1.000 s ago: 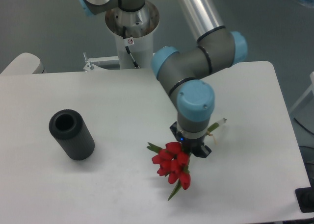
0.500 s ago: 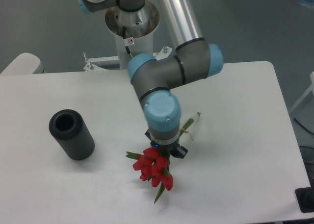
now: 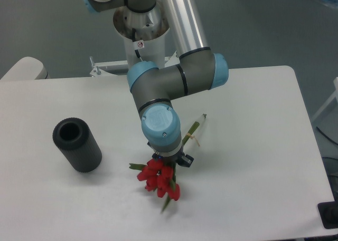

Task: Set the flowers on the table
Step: 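Lower the tulips onto the table and open the gripper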

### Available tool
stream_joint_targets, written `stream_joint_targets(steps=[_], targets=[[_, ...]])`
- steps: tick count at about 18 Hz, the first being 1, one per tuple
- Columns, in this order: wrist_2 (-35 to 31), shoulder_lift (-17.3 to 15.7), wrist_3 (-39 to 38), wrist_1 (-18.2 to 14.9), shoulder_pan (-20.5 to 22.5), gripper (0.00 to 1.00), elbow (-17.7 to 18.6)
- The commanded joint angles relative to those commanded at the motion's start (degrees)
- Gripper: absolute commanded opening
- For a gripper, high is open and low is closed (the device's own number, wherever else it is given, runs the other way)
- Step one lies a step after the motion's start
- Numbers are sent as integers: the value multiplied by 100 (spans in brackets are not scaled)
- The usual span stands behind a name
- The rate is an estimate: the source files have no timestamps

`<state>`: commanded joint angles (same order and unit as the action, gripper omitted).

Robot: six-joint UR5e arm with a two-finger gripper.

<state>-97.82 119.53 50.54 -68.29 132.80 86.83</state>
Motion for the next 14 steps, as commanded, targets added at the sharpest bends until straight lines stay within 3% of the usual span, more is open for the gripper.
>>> stream_joint_targets(steps=[1, 2, 9, 14], targets=[[-9, 9, 0, 18, 0, 86, 9], [-9, 18, -9, 44, 0, 100, 9], [44, 18, 70, 53, 166, 100, -157], [53, 79, 1308, 44, 421, 100, -334]])
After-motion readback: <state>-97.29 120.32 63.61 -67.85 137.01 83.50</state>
